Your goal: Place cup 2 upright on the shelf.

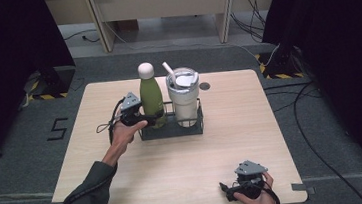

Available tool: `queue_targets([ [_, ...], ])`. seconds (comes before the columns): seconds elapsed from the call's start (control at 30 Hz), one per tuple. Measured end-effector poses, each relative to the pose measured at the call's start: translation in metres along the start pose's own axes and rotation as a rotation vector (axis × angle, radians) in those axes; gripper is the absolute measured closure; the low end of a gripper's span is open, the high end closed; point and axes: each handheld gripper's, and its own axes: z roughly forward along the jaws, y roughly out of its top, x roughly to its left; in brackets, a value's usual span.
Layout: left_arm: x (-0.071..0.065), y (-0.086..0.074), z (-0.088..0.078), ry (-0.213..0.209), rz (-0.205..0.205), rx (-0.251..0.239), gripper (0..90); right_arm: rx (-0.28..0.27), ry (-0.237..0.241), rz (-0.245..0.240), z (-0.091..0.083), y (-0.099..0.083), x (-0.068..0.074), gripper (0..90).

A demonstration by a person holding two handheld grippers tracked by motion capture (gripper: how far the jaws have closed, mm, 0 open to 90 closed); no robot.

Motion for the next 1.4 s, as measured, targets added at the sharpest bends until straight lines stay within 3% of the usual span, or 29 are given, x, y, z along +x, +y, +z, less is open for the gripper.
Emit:
queue_targets([
  [1.4, 0.001, -0.007, -0.038, -0.015, -0.022, -0.007, 14.7, -0.002, -0.001, 0.0, 0.0, 0.0, 0.0, 0.4],
])
